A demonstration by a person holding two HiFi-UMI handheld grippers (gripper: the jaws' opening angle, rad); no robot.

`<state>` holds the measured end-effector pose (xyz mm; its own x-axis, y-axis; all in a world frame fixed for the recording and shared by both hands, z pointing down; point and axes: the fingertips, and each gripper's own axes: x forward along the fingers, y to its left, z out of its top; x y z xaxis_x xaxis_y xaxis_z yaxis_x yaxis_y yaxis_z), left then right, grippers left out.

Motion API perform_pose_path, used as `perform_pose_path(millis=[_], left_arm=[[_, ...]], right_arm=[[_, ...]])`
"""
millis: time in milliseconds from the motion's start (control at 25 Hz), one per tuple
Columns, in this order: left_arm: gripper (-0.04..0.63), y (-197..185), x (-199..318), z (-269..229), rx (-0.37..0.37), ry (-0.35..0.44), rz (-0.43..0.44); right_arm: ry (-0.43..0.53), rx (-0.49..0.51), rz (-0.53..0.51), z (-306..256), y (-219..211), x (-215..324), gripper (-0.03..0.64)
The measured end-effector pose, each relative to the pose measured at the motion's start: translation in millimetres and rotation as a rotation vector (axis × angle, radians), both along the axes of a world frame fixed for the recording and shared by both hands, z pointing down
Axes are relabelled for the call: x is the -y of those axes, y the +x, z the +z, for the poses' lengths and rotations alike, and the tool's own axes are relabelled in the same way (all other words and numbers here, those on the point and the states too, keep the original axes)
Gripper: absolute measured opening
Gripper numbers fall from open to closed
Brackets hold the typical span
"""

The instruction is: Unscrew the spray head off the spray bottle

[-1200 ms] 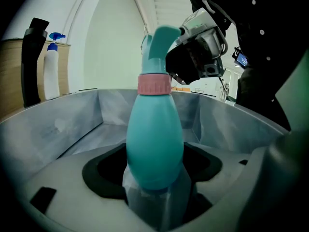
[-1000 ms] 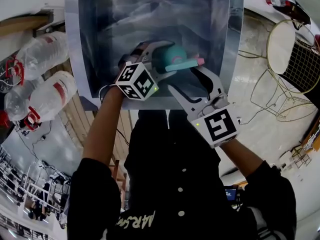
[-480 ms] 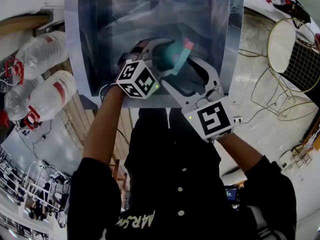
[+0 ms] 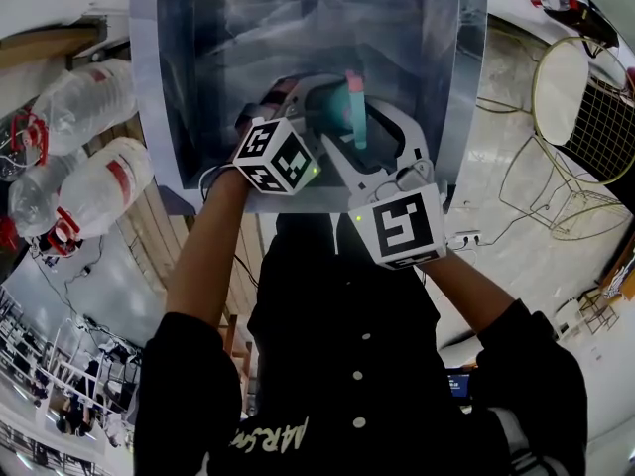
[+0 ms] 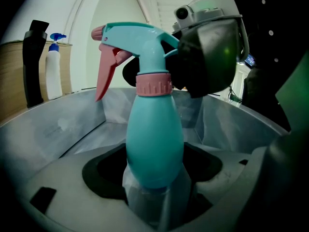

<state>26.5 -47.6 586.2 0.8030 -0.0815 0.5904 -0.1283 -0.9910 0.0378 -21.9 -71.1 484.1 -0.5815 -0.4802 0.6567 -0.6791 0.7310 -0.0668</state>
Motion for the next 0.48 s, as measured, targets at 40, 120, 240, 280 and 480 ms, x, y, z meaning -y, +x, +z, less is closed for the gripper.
perform_pose_path(millis=[40, 120, 240, 280, 480], left_arm=[[0.377, 0.0, 0.2, 0.5, 0.001, 0.001, 0.001], [0.377, 0.3, 0.3, 1.4, 0.003, 0.001, 0.005], [0.377, 0.8, -0.6, 0.1, 0.003, 0.0, 0.006], [0.377, 0.9, -0.7, -0.6, 0.002, 0.0, 0.005], [0.377, 1.9, -1.0, -0.6, -0.006, -0.004, 0.01]], right_arm=[[0.01, -0.006, 0.009, 1.3, -0.4, 1.5, 0.252], [0.03, -0.023, 0.025, 4.0, -0.4, 6.0, 0.241], [0.07, -0.059, 0.013, 4.0, 1.4, 11.7, 0.156], [0.08, -0.062, -0.005, 3.5, 1.2, 11.5, 0.156], [0.109, 0.004, -0.198, 0.9, -3.8, 6.6, 0.155]])
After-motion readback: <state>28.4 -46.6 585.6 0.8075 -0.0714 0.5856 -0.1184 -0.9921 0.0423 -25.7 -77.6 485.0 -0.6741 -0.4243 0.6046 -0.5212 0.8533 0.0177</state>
